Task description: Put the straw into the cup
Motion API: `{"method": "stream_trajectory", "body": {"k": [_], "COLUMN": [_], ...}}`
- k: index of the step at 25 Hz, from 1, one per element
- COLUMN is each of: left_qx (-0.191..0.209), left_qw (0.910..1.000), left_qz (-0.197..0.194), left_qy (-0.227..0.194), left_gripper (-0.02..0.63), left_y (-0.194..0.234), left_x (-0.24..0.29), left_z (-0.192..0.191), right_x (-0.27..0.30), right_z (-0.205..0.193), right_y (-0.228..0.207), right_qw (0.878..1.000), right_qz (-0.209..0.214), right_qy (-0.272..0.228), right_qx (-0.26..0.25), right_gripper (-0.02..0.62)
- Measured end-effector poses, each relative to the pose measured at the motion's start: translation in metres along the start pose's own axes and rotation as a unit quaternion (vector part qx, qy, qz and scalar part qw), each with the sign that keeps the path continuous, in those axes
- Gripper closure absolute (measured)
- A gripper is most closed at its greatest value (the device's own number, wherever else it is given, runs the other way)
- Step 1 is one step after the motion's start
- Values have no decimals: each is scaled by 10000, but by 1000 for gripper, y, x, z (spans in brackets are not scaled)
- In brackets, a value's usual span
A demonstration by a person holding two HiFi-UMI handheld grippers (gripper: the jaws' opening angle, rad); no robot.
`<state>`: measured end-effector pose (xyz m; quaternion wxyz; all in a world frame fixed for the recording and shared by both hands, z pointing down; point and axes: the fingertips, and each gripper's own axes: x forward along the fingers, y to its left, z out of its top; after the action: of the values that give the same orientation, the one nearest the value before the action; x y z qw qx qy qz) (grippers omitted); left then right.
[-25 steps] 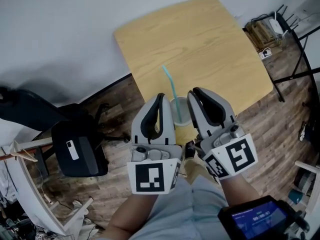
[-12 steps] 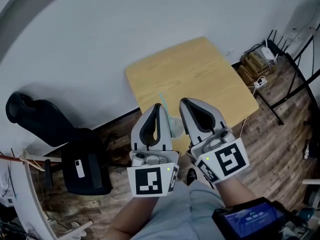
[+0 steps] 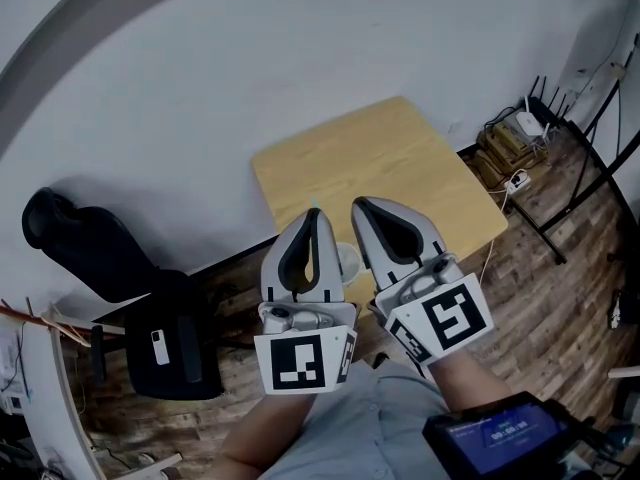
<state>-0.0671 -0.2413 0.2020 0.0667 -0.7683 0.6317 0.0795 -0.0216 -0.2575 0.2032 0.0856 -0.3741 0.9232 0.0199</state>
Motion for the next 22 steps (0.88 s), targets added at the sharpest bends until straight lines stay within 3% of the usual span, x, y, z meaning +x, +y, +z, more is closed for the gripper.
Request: {"method": "stream_trajectory", "body": {"k": [22], "left_qx": [62], "left_qw": [9999], "left_qz": [104], "left_qy": [63], "left_gripper": [607], "left_y": [-1], "left_x": [-7], "left_z": [-2], "right_x": [-3], "right_z": [-4], "right_y": [5], "right_qw": [10000], "right_qz": [61], "right_qy": [6], "right_qx": [20], "right_gripper": [597]}}
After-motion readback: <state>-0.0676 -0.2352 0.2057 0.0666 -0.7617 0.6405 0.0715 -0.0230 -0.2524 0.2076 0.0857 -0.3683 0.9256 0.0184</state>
